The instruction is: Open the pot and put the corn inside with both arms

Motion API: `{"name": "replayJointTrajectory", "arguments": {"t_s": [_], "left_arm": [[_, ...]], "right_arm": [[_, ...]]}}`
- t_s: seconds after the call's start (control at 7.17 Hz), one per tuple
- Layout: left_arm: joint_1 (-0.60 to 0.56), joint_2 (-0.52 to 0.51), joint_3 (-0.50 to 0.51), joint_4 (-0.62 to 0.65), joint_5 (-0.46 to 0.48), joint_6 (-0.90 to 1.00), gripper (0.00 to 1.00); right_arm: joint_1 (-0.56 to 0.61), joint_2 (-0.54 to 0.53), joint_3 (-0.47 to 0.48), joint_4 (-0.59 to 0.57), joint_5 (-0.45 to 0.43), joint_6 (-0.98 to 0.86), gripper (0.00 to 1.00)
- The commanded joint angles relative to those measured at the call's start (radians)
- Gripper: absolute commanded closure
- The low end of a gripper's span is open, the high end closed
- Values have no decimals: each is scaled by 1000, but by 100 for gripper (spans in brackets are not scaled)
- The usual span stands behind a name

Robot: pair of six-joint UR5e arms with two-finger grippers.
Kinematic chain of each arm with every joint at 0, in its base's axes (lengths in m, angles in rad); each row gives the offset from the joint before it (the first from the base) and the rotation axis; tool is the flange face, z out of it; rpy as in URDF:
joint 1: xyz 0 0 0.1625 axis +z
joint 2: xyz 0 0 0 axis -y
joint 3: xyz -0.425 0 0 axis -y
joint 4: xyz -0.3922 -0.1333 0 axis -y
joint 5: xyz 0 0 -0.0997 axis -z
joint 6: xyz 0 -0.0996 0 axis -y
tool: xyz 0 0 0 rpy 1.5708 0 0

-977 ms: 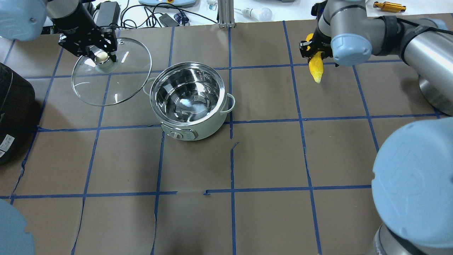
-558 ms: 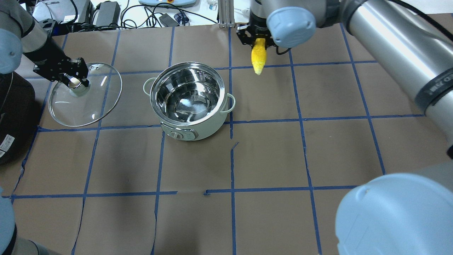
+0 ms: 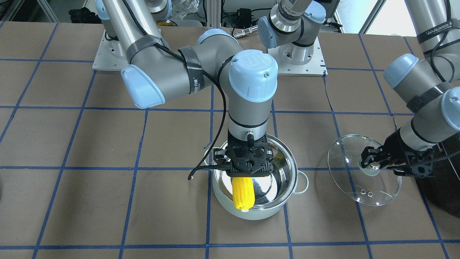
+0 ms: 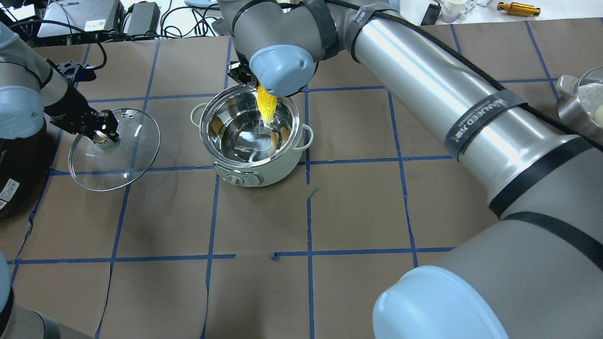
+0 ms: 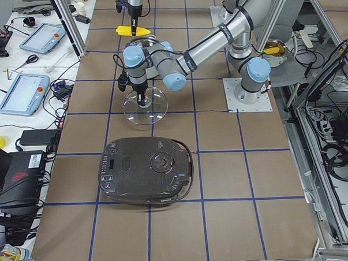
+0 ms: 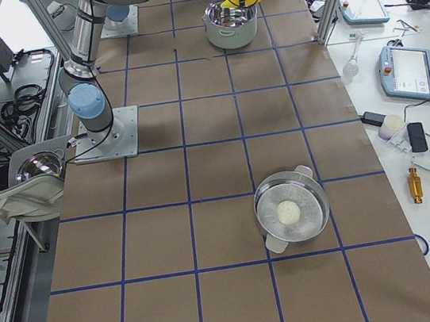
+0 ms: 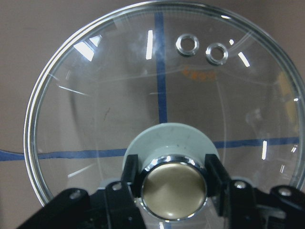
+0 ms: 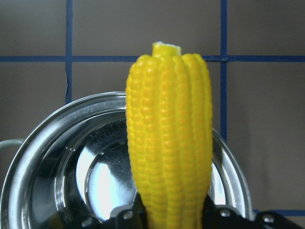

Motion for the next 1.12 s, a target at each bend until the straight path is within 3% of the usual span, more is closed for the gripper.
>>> {"name": "replayJointTrajectory", "arguments": {"t_s": [0.0, 0.28, 0.42, 0.56, 0.84, 0.98], "left_arm": [[2, -15, -17, 27, 22, -19, 98], [2, -41, -21, 41, 30, -106, 98], [2, -48, -26, 43, 30, -110, 98], [2, -59, -33, 56, 33, -110, 98], [2, -71, -32, 57, 71, -111, 94], [1, -79, -32, 57, 70, -114, 85]], "right_arm": [[38, 27, -1, -3, 5, 3, 89], [42, 26, 57, -28, 9, 5, 72], [42, 27, 71, -59, 9, 6, 24], [42, 24, 70, -61, 10, 11, 0], [41, 12, 62, -61, 9, 11, 0], [22, -21, 61, -58, 10, 8, 0]]}}
